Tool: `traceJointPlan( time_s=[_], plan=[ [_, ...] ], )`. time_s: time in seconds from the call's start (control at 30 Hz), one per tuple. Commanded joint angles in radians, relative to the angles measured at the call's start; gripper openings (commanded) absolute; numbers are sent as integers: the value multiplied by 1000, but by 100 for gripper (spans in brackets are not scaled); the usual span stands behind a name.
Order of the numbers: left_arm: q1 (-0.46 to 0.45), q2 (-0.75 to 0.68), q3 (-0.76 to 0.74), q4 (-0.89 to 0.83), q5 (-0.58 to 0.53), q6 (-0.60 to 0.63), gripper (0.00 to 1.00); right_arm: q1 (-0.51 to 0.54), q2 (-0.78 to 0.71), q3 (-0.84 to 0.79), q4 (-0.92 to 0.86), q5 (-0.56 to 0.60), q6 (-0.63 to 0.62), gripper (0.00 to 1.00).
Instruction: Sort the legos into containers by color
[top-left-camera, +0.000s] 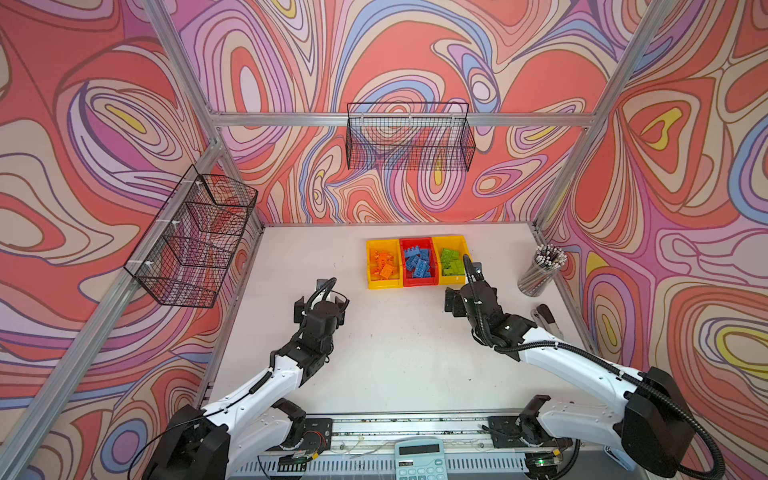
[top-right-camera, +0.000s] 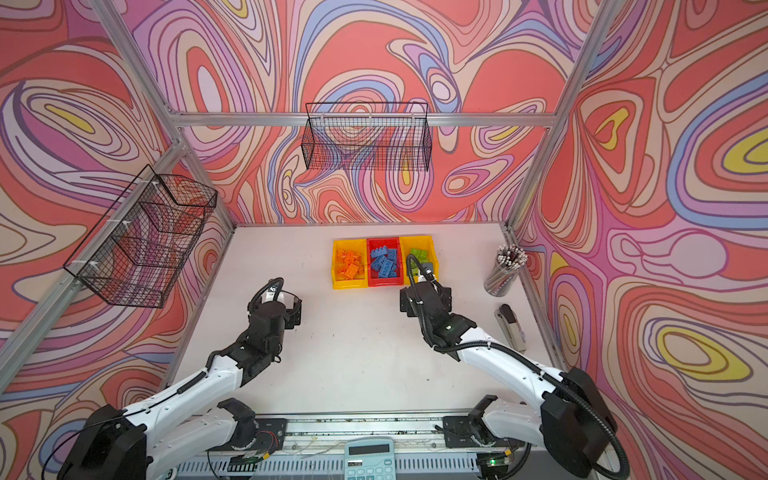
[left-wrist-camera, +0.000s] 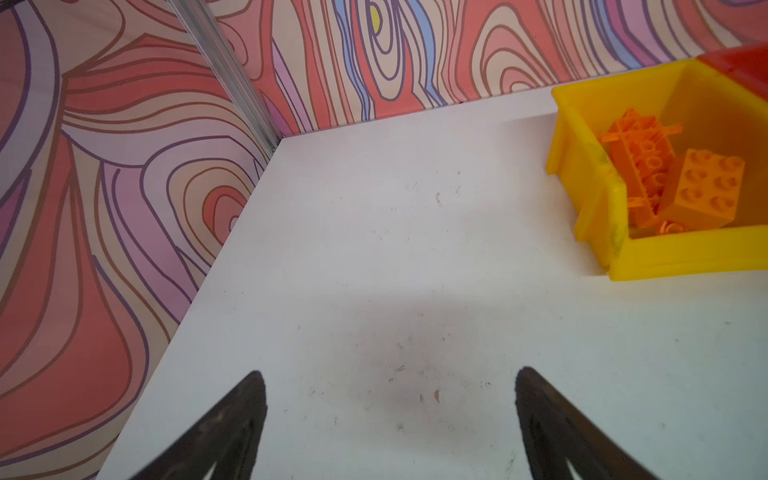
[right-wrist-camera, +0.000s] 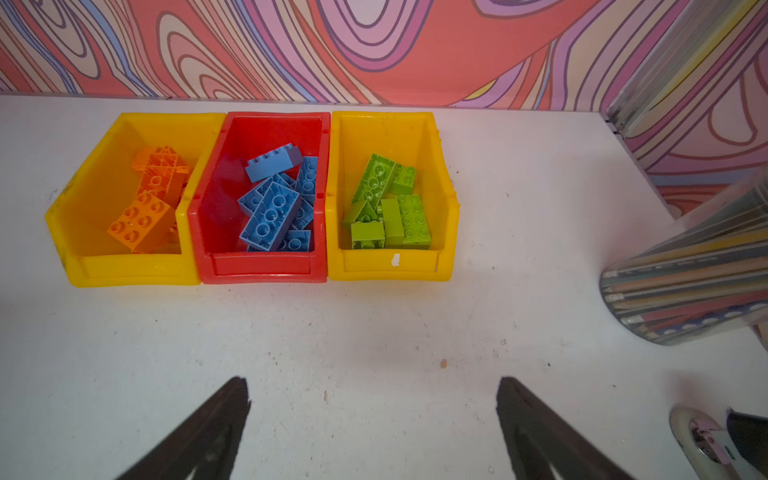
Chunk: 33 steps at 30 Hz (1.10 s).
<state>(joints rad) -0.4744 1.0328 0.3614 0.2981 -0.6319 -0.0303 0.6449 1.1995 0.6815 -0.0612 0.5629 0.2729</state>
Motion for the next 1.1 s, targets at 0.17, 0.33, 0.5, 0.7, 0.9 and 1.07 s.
traceJointPlan(
  time_s=[0.17,0.33,0.5,0.7,0.9,1.07],
  plan=[
    [120,137,-46,404,1,136,94,-74,86,-101,383,116,-217,98],
    [215,218,-48,470,98,94,94,-200,122,-170,615,33,-274,98],
    [265,318,-60,585,139,70,94,-350,171,-218,778,-24,-288,98],
    [297,424,-70,731,180,85,94,-462,308,-251,968,-158,-297,98],
    [349,450,-56,697,289,46,94,-548,466,-311,1181,-299,-257,98],
    [385,511,-40,717,366,29,94,-564,513,-323,1259,-360,-266,98]
  ],
)
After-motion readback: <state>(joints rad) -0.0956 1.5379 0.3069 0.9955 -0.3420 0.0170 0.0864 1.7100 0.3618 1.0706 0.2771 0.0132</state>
